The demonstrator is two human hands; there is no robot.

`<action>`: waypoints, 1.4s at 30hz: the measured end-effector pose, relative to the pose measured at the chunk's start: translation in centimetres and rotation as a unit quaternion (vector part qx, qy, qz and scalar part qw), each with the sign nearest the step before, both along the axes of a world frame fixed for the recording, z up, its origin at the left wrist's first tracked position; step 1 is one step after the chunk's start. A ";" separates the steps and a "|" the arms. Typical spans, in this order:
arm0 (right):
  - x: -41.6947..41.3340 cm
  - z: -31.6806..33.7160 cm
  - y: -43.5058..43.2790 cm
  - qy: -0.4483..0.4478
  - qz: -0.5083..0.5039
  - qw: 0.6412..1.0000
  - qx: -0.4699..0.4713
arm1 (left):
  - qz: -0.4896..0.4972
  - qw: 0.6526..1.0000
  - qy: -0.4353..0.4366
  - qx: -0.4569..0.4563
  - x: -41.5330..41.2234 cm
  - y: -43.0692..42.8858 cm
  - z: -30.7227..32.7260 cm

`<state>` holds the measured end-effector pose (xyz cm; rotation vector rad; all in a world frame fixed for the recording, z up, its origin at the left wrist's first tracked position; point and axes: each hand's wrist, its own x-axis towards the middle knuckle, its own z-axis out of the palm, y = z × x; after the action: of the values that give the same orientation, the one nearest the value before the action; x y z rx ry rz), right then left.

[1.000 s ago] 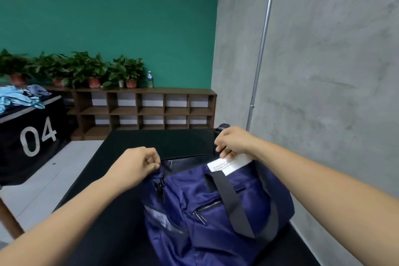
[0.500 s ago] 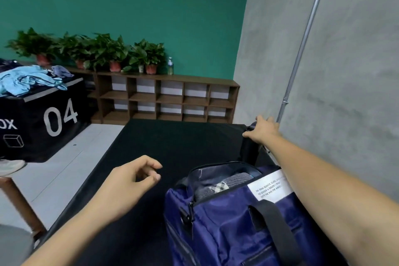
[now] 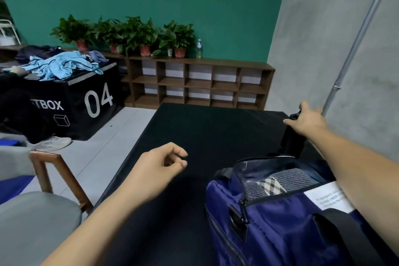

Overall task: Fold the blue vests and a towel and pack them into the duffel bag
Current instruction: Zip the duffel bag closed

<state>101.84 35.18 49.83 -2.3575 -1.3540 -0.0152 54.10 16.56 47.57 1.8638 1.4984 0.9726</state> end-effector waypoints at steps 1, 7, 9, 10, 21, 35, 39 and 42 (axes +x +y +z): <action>-0.1 -0.1 -0.2 -0.008 0.003 1.000 0.006 | 0.001 1.000 -0.004 -0.003 -0.2 0.0 0.0; -4.7 2.1 -2.5 0.031 0.126 0.989 0.075 | 0.004 1.000 -0.029 0.002 -0.4 -0.5 0.5; -8.0 3.5 -4.0 0.048 0.199 0.975 0.087 | -0.001 0.999 -0.045 0.011 -0.4 -0.9 0.9; -9.9 4.2 -5.0 0.054 0.229 0.968 0.090 | -0.003 0.998 -0.054 0.016 -0.4 -1.2 1.0; -27.2 8.7 -19.9 0.123 0.440 0.885 0.090 | -0.034 0.995 -0.045 0.083 -1.3 -5.5 2.1; -28.3 5.8 -29.3 0.161 0.456 0.875 -0.010 | -0.025 0.997 -0.019 0.075 0.1 -9.9 1.3; -24.8 8.2 -30.7 0.216 0.439 0.871 -0.028 | -0.039 0.996 -0.032 0.076 0.5 -10.7 1.8; -23.0 8.2 -32.5 0.263 0.459 0.846 -0.071 | -0.062 0.991 -0.079 0.084 1.9 -11.6 3.3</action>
<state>78.79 2.72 58.07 -1.3905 -2.0333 0.9527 56.01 4.91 50.87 1.9206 1.2244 1.1881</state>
